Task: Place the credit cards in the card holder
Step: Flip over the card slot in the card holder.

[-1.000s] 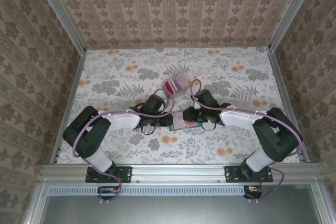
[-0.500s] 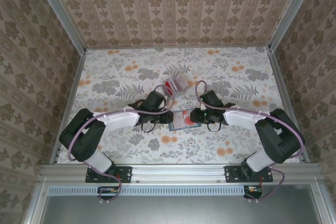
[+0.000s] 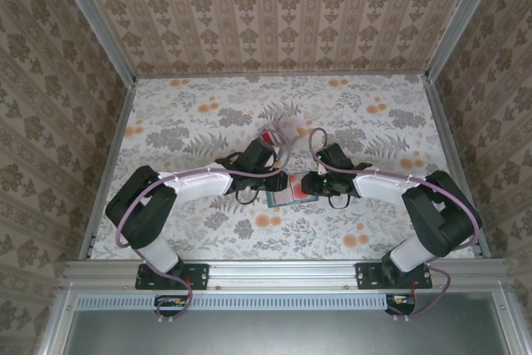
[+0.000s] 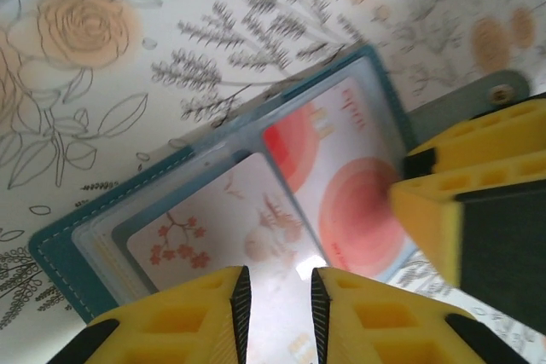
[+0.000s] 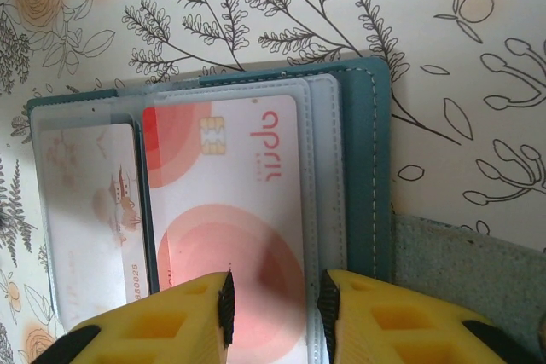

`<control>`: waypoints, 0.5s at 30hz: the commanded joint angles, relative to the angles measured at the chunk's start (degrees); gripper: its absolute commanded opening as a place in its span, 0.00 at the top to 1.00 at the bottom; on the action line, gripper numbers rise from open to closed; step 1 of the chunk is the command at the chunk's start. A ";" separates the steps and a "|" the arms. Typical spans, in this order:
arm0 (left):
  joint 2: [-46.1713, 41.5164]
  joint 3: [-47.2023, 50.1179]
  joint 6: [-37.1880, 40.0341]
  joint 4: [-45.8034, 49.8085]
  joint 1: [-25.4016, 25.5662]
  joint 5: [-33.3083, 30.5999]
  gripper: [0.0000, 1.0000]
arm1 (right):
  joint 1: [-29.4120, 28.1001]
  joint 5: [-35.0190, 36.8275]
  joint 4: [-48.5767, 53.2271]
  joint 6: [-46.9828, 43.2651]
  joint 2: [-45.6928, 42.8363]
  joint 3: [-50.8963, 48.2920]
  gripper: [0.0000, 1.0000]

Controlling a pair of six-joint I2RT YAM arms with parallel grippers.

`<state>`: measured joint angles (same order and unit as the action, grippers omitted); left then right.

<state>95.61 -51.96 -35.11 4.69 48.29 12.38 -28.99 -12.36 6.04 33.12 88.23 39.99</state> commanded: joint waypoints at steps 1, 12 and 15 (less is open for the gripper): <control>1.79 -1.25 -0.43 0.23 0.04 0.88 0.72 | 0.51 1.06 0.39 -0.64 0.23 -1.05 0.65; 5.11 0.50 -2.11 -2.14 0.09 1.95 0.73 | 0.48 -4.32 -3.99 2.29 2.32 -1.33 0.64; 5.12 0.71 -2.06 -1.92 0.12 1.68 0.73 | 0.47 -5.37 -4.34 2.67 2.13 -1.13 0.64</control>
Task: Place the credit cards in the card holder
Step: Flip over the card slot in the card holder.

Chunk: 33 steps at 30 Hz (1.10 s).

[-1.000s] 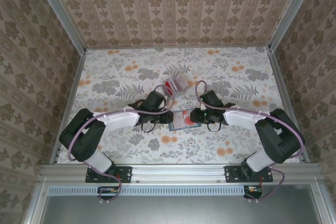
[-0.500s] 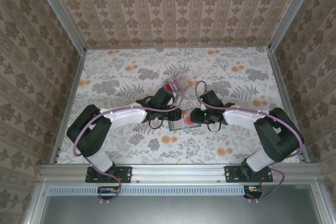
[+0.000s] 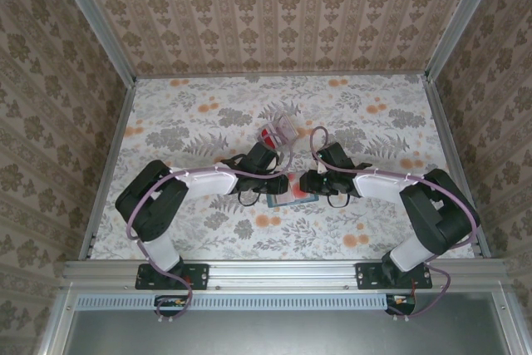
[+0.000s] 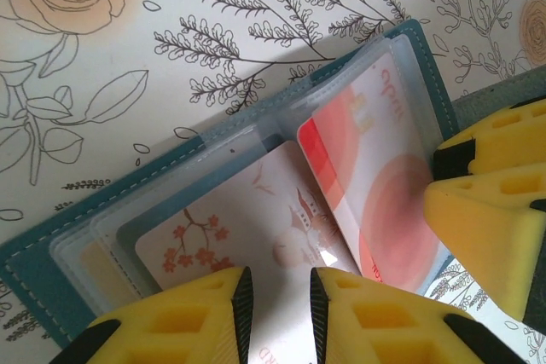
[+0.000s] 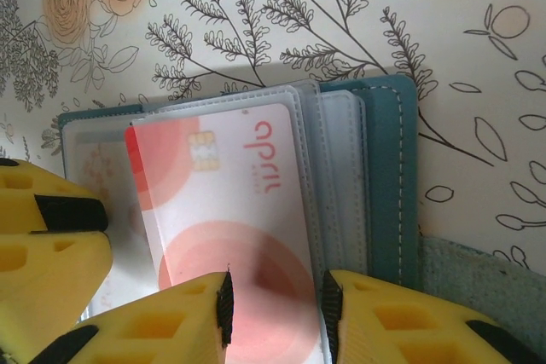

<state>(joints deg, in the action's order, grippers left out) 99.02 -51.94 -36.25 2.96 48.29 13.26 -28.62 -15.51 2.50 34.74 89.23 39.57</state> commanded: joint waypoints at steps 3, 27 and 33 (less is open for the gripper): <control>1.70 0.71 -0.95 -0.19 0.13 0.72 0.73 | 0.10 -3.88 -2.09 2.11 0.78 -0.81 0.64; 1.25 0.21 0.11 1.42 -0.11 0.10 0.89 | 2.52 -3.23 2.35 -0.14 -1.34 0.07 0.63; 1.39 -0.22 0.24 1.87 -0.05 0.12 0.89 | 2.41 -0.77 2.90 -1.02 0.59 0.11 0.63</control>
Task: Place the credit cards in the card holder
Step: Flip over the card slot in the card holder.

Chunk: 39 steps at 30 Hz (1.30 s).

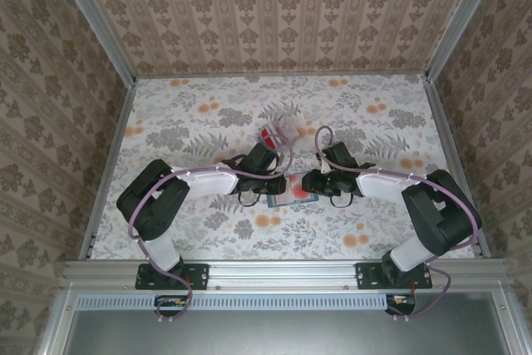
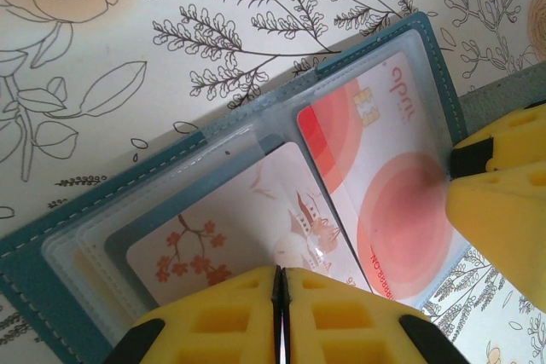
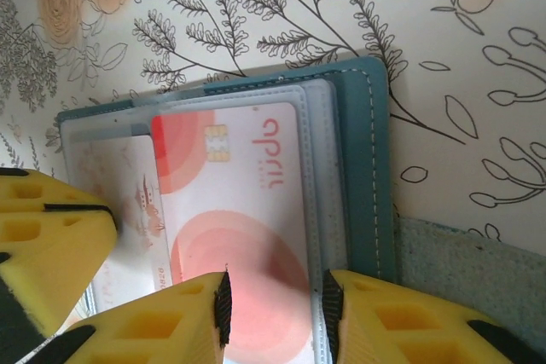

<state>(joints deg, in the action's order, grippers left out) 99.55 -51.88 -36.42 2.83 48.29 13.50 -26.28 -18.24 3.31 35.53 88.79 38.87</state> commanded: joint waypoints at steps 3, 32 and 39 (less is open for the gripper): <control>0.85 -0.34 0.47 2.22 -0.05 -0.15 0.89 | 0.00 2.84 3.48 -2.79 1.42 1.37 0.63; 2.50 -0.53 -0.14 1.30 -0.04 0.21 0.89 | -0.10 -8.25 -7.64 4.58 2.92 0.07 0.62; 2.32 -0.04 -0.18 1.21 -0.11 -0.05 0.89 | 1.89 -13.56 -12.38 6.63 4.64 -1.41 0.62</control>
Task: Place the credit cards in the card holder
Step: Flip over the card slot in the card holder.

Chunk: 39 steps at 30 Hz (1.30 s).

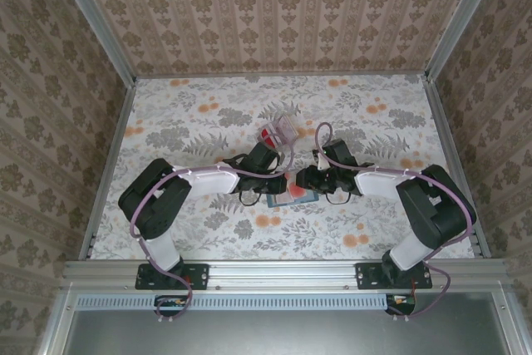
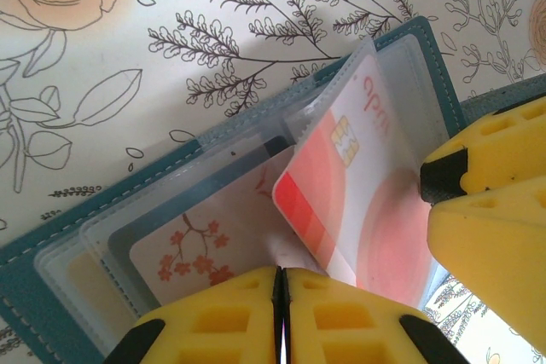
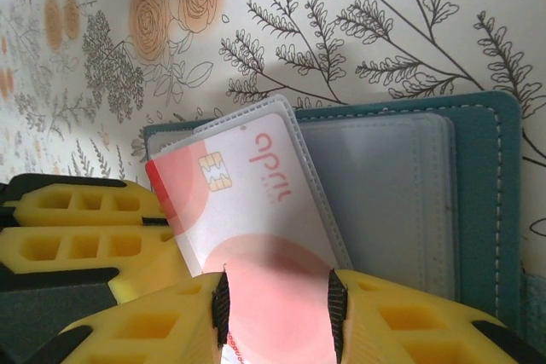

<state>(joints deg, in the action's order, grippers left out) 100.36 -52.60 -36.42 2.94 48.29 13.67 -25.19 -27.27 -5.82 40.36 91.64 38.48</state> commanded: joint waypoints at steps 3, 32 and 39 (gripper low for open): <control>1.21 1.00 -0.36 1.07 -0.11 -0.22 0.89 | 1.51 -2.97 -2.44 1.11 1.56 -1.45 0.62; 1.16 -3.32 -5.24 -4.77 -1.10 2.90 0.87 | 1.45 2.19 2.71 -3.17 2.43 -1.30 0.62; 4.66 -1.32 -6.66 -4.81 -2.23 2.19 0.87 | 1.55 2.08 4.49 -3.83 0.84 -0.25 0.62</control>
<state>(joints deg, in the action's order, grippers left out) 103.59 -54.41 -41.23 -1.67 46.87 15.68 -23.99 -27.27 -4.58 37.50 92.73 38.74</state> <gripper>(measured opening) 0.129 0.383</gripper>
